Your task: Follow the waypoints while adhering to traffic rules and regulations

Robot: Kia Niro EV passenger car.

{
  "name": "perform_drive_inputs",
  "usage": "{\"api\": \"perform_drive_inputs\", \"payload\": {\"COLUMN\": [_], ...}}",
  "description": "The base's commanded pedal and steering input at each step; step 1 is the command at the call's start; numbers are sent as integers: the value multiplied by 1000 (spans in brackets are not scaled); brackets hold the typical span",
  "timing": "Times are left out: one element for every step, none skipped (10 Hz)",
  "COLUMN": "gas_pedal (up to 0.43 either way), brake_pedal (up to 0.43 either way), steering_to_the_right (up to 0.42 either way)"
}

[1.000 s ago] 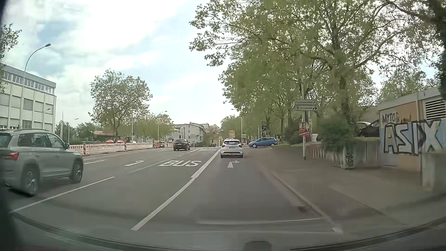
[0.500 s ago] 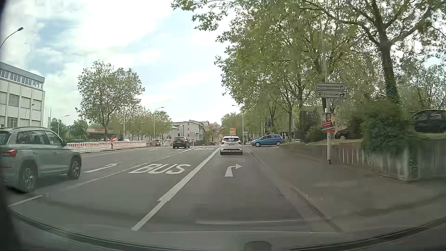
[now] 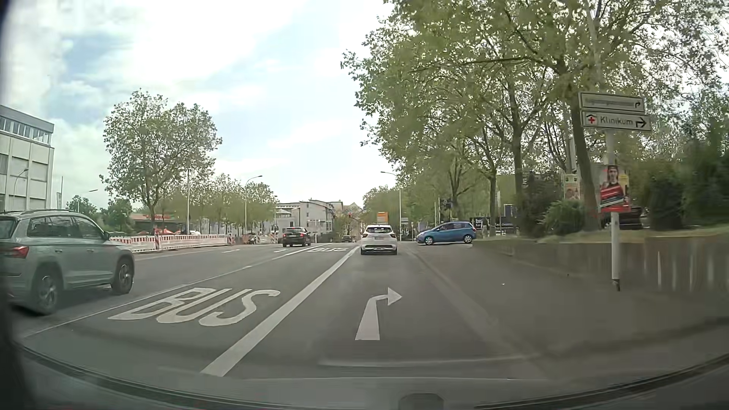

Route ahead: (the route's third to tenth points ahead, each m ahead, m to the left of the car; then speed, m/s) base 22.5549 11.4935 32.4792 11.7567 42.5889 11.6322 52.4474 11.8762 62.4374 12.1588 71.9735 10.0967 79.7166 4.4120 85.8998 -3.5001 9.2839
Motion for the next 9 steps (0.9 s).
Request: {"api": "perform_drive_inputs", "payload": {"gas_pedal": [0,0,0,0,0,0,8,20,28], "brake_pedal": [18,18,18,18,18,18,18,18,18], "steering_to_the_right": [-5,-5,-4,-4,-4,-3,-3,-3,-3]}}
